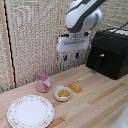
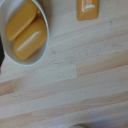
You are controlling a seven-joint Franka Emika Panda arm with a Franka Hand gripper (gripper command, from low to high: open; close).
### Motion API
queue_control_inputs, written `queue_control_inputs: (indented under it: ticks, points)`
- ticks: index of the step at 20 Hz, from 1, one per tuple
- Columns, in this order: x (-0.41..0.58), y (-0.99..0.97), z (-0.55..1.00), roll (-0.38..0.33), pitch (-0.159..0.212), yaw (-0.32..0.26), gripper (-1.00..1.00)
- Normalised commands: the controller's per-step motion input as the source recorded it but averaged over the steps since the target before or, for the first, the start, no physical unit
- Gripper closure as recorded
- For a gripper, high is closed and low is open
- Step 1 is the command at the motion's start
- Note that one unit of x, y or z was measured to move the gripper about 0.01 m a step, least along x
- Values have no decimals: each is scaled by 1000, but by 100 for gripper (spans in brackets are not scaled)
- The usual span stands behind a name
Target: Bring your hand's grasp to the bread. Hold the bread tenderly using the grip of your hand. Carefully pick up the bread and hover it over the white plate. Politely place it atop the plate.
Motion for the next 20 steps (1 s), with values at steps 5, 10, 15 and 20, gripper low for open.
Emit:
queue_control_inputs:
  ticks: [5, 10, 15, 20]
  points:
    - [-196, -442, -441, 26, 0, -23, -100]
    - [-56, -245, -470, 1, 0, -2, -100]
    - [0, -37, -451, -25, 0, 40, -100]
    - [-1, -2, -467, -69, 34, 75, -100]
